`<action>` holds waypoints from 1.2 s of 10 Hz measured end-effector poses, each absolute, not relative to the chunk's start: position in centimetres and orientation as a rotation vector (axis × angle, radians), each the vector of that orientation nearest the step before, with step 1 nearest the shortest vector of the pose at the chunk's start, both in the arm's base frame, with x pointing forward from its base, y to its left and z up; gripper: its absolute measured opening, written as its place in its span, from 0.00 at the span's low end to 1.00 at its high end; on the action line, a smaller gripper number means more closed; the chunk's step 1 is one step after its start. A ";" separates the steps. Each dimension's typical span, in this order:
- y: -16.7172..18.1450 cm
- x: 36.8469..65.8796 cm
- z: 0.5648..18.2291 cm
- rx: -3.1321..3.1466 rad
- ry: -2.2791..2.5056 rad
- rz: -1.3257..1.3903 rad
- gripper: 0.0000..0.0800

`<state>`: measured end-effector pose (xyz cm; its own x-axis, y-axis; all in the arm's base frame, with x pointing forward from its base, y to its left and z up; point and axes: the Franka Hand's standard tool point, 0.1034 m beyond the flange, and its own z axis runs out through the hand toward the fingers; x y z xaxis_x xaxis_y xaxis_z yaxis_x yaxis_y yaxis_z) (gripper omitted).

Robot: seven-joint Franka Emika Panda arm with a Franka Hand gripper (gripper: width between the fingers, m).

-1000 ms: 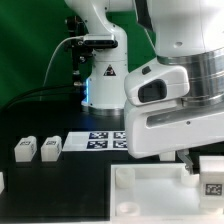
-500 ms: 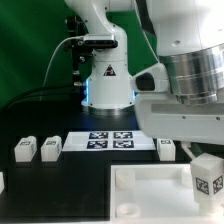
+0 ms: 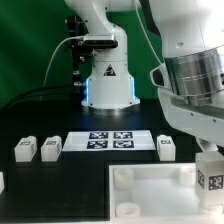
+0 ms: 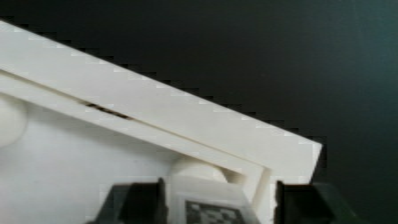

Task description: Assemble one leg

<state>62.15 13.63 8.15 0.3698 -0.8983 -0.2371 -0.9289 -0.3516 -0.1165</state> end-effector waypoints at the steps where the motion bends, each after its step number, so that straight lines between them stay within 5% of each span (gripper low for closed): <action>1: 13.6 62.1 8.1 -2.400 1.633 0.193 0.38; 4: 13.1 61.7 7.7 -2.560 1.360 0.165 0.78; 12: 12.0 62.7 8.4 -2.979 0.075 -0.043 0.81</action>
Offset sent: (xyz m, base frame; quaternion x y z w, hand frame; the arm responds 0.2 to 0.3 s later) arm -0.0135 -0.0109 -0.0084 -0.0084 -0.0017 -0.2038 0.9790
